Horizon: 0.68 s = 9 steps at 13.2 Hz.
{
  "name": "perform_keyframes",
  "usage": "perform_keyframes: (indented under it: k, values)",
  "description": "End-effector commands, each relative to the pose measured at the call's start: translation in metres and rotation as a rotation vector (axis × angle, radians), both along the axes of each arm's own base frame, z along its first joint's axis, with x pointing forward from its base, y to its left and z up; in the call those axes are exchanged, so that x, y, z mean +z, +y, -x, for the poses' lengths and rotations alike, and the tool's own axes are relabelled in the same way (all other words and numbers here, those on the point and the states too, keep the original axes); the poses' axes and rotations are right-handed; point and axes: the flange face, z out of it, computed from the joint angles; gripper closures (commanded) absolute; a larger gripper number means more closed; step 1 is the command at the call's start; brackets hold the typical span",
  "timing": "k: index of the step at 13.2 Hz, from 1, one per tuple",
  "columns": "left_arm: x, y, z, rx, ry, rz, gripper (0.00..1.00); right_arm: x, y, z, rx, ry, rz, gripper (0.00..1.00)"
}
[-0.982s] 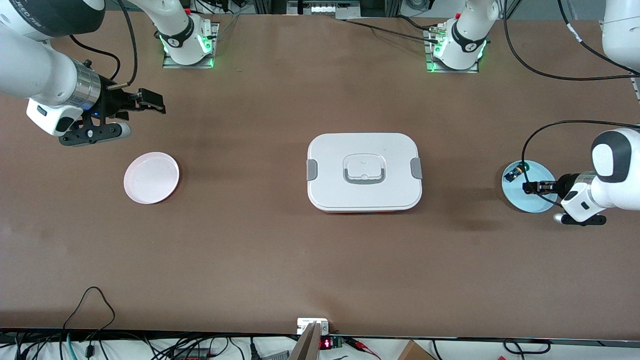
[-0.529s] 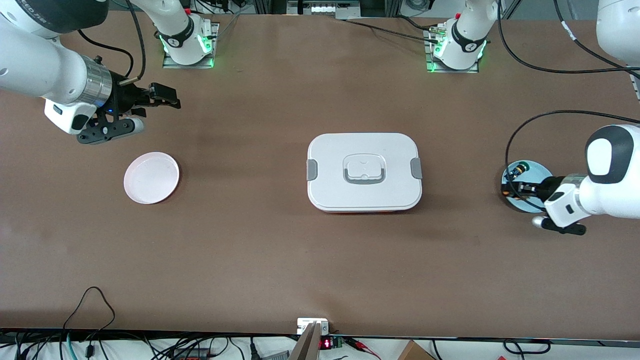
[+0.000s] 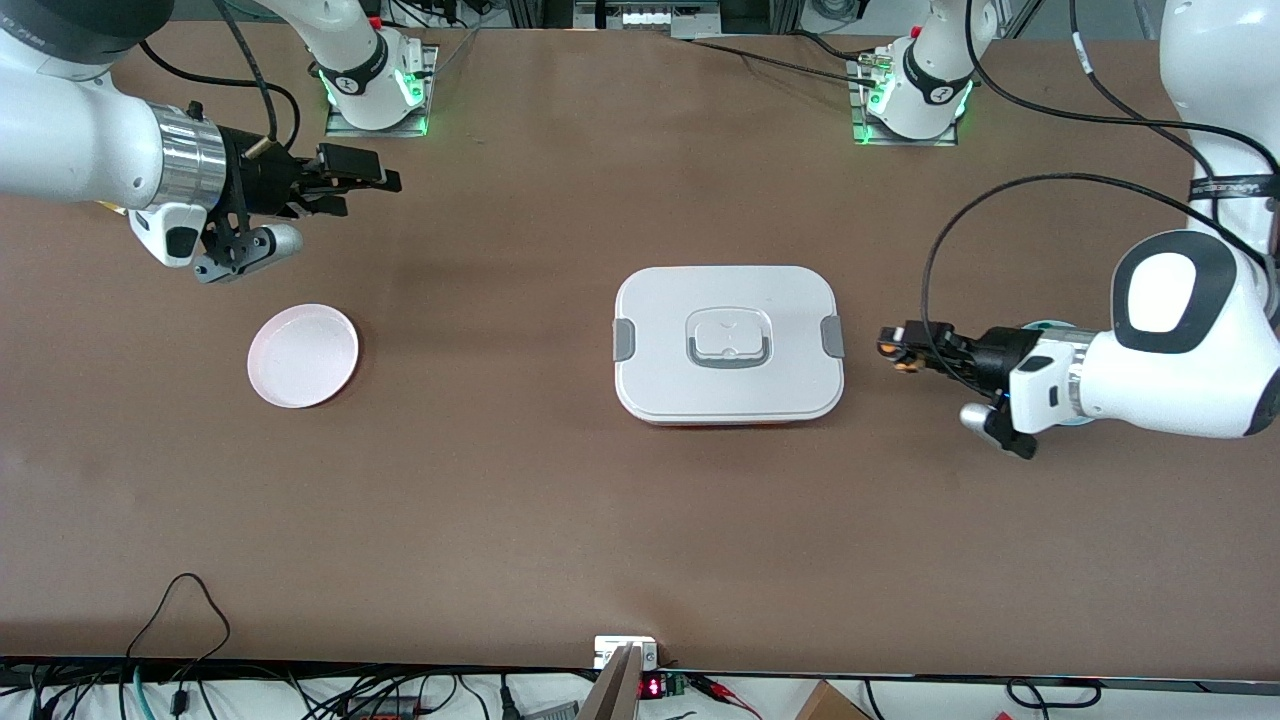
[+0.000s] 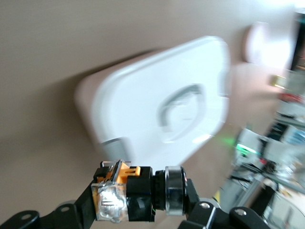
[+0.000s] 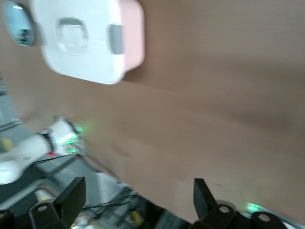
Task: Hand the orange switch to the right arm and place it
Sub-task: 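Carry the switch with the left gripper while the right gripper approaches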
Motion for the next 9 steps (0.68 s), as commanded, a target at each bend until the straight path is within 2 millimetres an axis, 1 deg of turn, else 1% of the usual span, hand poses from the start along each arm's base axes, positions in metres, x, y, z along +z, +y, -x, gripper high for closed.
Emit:
perform_keyframes:
  k: [1, 2, 3, 4, 6, 7, 9]
  values:
    - [0.013, -0.025, -0.001, -0.079, -0.099, 0.273, 0.91, -0.029, 0.003, -0.025, -0.079, 0.097, -0.175, 0.0]
    - [0.015, -0.046, 0.001, -0.102, -0.112, 0.352, 0.91, -0.053, 0.001, -0.041, -0.121, 0.151, -0.274, 0.0]
    - [0.019, -0.063, 0.003, -0.115, -0.127, 0.425, 0.91, -0.066, 0.001, -0.048, -0.151, 0.189, -0.349, 0.0]
    - [0.028, -0.086, 0.007, -0.122, -0.135, 0.514, 0.91, -0.066, 0.003, -0.051, -0.17, 0.201, -0.401, 0.0]
    - [0.042, -0.127, 0.013, -0.159, -0.227, 0.653, 0.91, -0.062, 0.005, -0.053, -0.241, 0.256, -0.538, 0.0]
    - [0.048, -0.138, 0.014, -0.161, -0.264, 0.679, 0.91, -0.061, 0.003, -0.054, -0.279, 0.282, -0.592, 0.0]
    - [0.048, -0.178, 0.017, -0.154, -0.362, 0.711, 0.9, -0.063, 0.003, -0.06, -0.358, 0.321, -0.672, 0.0]
